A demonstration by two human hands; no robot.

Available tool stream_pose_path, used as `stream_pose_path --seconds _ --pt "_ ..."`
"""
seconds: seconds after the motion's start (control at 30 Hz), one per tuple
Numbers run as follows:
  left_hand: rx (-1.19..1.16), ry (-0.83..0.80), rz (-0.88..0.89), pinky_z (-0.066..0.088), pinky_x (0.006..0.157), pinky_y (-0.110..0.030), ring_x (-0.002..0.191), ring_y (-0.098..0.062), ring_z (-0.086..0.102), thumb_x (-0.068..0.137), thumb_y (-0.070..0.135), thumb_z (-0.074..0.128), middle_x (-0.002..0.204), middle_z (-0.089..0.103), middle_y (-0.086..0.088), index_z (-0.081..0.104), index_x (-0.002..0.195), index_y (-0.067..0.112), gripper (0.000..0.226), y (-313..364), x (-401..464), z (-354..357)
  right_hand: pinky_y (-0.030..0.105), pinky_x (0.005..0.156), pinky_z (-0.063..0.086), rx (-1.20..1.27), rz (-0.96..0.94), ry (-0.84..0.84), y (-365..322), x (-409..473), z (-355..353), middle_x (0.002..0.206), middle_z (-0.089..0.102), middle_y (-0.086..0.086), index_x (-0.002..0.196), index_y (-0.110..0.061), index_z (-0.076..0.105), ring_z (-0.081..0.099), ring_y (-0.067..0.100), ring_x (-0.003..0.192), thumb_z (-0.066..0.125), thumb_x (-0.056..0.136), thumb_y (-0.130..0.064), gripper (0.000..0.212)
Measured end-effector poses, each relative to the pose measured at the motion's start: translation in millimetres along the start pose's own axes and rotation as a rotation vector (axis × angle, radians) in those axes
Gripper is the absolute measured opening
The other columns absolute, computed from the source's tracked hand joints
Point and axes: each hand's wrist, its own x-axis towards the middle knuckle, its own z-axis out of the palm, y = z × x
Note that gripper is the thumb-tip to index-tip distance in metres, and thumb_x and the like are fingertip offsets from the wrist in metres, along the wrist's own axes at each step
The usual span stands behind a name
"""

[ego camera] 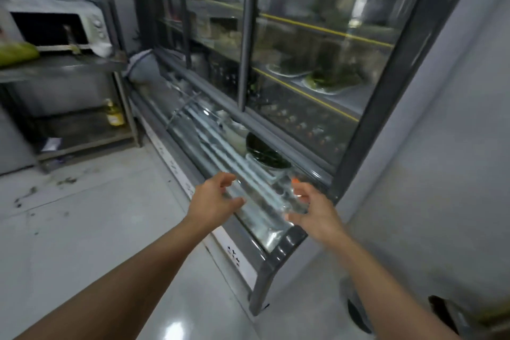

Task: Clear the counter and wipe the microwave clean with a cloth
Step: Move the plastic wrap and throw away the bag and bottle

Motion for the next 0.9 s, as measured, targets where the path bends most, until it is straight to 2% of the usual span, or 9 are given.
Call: stream_pose_path --seconds 0.07,0.2,0.33,0.53,0.7,0.9 --pt "0.029 0.047 -0.024 0.044 0.089 -0.023 0.107 -0.010 0.054 0.075 0.027 0.076 0.120 0.060 0.002 0.055 0.124 0.020 0.054 -19.9 1.0 -35.9 0.023 0.092 0.042 -0.004 -0.011 -0.041 -28.4 12.3 27.4 0.124 0.053 -0.002 0.129 -0.022 0.047 0.050 0.011 0.109 0.078 0.073 -0.013 0.064" --pt "0.075 0.152 -0.071 0.046 0.089 -0.025 0.106 -0.012 0.056 0.074 0.029 0.076 0.118 0.062 0.003 0.055 0.124 0.021 0.055 -63.2 6.7 -111.6 0.020 0.091 0.036 0.014 -0.094 -0.097 -90.0 37.9 88.1 0.126 0.052 -0.003 0.130 -0.020 0.046 0.047 0.008 0.110 0.078 0.074 -0.015 0.064" --pt "0.112 0.229 -0.113 0.047 0.083 -0.026 0.103 -0.010 0.055 0.074 0.033 0.076 0.117 0.061 0.005 0.053 0.124 0.023 0.056 -108.4 17.2 -188.9 0.021 0.094 0.034 0.043 -0.145 -0.176 -154.2 62.9 153.9 0.133 0.049 -0.004 0.133 -0.022 0.043 0.045 0.008 0.119 0.076 0.077 -0.017 0.066" --pt "0.119 0.323 -0.180 0.045 0.080 -0.024 0.099 -0.008 0.054 0.075 0.034 0.075 0.118 0.059 0.006 0.051 0.124 0.026 0.056 -163.6 26.1 -298.0 0.022 0.095 0.036 0.054 -0.237 -0.224 -244.8 97.2 238.5 0.133 0.048 -0.006 0.134 -0.024 0.042 0.043 0.004 0.116 0.076 0.076 -0.018 0.067" --pt "0.133 0.422 -0.249 0.046 0.083 -0.026 0.102 -0.010 0.057 0.075 0.033 0.075 0.119 0.060 0.005 0.052 0.125 0.024 0.056 -201.1 35.4 -373.3 0.021 0.092 0.034 0.081 -0.293 -0.299 -307.8 125.1 301.6 0.135 0.047 -0.004 0.135 -0.024 0.041 0.044 0.007 0.120 0.076 0.076 -0.017 0.068" --pt "0.127 0.496 -0.322 0.049 0.090 -0.031 0.103 -0.012 0.057 0.075 0.031 0.075 0.120 0.060 0.004 0.053 0.126 0.022 0.056 -237.8 76.2 -427.2 0.022 0.094 0.035 0.088 -0.354 -0.365 -357.6 185.4 355.2 0.137 0.045 -0.006 0.136 -0.027 0.040 0.042 0.006 0.124 0.075 0.076 -0.018 0.069"
